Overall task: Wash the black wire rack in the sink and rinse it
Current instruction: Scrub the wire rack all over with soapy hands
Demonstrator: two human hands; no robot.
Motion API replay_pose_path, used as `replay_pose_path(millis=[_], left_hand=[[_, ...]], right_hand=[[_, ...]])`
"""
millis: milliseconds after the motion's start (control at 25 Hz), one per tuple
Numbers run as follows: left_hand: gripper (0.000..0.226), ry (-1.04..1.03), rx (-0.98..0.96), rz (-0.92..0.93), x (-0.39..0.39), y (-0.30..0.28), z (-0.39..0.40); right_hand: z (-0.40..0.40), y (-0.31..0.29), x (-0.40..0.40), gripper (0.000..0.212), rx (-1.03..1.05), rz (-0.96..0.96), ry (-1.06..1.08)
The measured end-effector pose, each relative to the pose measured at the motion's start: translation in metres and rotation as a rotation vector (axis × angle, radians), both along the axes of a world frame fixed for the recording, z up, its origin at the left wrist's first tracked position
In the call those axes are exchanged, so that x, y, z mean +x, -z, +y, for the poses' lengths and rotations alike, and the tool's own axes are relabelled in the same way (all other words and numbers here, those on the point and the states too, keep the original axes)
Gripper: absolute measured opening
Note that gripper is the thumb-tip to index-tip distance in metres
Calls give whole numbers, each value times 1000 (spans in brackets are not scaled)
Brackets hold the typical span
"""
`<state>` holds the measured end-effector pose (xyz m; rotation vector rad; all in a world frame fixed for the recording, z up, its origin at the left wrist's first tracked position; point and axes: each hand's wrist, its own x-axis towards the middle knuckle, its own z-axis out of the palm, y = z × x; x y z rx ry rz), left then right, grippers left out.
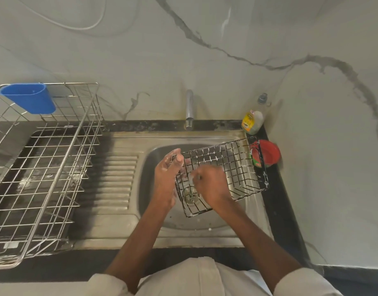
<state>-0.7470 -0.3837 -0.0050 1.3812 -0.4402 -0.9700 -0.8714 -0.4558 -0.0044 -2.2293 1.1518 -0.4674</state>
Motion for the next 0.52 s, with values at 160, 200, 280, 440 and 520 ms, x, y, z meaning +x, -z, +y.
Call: replay_pose_path(millis=[160, 200, 280, 440, 520], left_hand=[[72, 14, -15, -6, 1, -2, -1], [73, 5, -12, -2, 2, -4, -1], [75, -22, -2, 13, 4, -7, 0], [71, -12, 18, 23, 3, -6, 0], [67, 10, 16, 20, -2, -6, 0]], right_hand=[[-13, -9, 9, 10, -239, -220, 157], [-13, -5, 4, 12, -185, -159, 89], [-7, 4, -10, 17, 57, 92, -59], [-8, 7, -19, 21, 147, 201, -31], [-17, -6, -10, 14, -16, -47, 173]])
